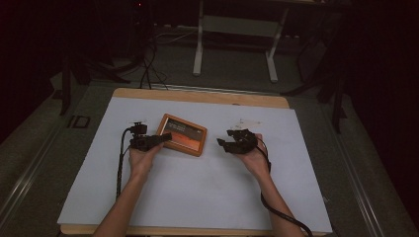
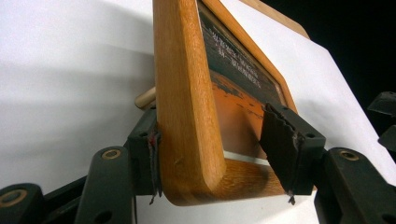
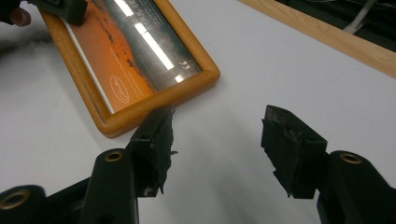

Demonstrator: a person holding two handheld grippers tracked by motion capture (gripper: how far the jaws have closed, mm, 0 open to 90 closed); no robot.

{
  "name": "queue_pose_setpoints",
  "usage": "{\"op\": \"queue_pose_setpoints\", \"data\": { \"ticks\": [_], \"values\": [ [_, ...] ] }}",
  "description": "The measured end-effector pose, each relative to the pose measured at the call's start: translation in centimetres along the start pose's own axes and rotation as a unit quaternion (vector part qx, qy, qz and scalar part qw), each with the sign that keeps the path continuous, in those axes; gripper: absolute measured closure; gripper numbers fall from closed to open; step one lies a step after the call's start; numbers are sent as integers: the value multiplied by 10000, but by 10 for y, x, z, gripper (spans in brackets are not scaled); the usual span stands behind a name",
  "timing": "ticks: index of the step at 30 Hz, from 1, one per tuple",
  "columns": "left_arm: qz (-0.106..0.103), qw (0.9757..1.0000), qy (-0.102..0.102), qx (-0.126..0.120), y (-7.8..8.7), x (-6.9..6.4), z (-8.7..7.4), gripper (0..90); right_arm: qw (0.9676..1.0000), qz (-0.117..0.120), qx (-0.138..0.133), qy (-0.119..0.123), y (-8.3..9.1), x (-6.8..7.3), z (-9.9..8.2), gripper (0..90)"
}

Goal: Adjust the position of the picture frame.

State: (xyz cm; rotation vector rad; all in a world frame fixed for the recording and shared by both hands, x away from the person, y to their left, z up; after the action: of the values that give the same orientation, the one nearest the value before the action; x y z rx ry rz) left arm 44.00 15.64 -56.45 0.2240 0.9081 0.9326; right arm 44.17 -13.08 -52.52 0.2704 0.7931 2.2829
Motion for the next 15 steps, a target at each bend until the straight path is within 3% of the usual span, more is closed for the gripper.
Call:
{"op": "queue_pose_setpoints", "data": {
  "ticks": [4,7,15],
  "values": [
    [-54,10000,3,52,1,1,1,449,10000,20,16,17,-2,1,0,429],
    [-187,9998,-16,-111,4,-2,5,492,10000,34,20,40,-4,3,0,429],
    [-134,9981,-573,-173,11,-21,16,546,9999,64,10,85,-4,4,2,429]
  ]
}}
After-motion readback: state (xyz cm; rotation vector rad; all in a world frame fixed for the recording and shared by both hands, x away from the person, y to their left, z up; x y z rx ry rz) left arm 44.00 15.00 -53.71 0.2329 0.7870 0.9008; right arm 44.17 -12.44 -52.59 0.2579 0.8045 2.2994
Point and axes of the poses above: each handheld gripper's, and its own axes: y roughly backward along the jaws, z roughly out of its top, x roughly to its left, the point moved 6 cm from there along -y, roughly forward along the jaws, and after that the axes turned 1 degree about x, right-handed, at the moved point
